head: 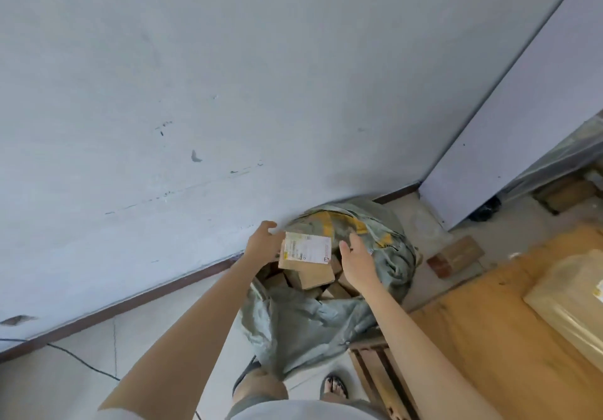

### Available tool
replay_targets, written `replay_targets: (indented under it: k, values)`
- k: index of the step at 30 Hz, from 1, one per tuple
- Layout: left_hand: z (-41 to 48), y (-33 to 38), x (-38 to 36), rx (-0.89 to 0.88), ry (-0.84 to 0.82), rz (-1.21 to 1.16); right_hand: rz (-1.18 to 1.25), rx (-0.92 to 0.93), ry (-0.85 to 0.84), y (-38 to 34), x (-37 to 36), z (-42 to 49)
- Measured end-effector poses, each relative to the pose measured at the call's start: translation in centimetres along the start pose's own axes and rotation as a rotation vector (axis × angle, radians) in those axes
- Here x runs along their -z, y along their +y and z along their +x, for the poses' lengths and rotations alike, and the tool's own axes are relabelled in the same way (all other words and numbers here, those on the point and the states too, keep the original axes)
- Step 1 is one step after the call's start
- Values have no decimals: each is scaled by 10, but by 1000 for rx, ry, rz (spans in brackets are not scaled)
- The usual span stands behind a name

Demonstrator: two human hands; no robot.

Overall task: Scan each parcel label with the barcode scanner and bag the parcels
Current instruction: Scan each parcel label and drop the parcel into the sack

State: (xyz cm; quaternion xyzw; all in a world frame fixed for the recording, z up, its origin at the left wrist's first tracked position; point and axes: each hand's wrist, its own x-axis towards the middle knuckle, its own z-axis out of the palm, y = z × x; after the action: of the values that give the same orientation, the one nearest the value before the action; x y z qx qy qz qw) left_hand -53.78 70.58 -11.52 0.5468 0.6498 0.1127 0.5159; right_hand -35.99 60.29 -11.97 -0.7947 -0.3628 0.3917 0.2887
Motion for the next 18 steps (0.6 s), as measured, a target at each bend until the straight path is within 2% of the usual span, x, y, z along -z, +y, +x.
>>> replay_targets:
  k: [8, 13, 18]
  values:
    - [65, 48, 8, -164, -245, 313, 57, -94, 154, -12, -7, -11]
    - [58, 97, -54, -382, -375, 401, 16, -159, 283, -10, 29, -51]
    - [-6, 146, -147, -600, -600, 561, 81, -308, 489, 26, 93, -115]
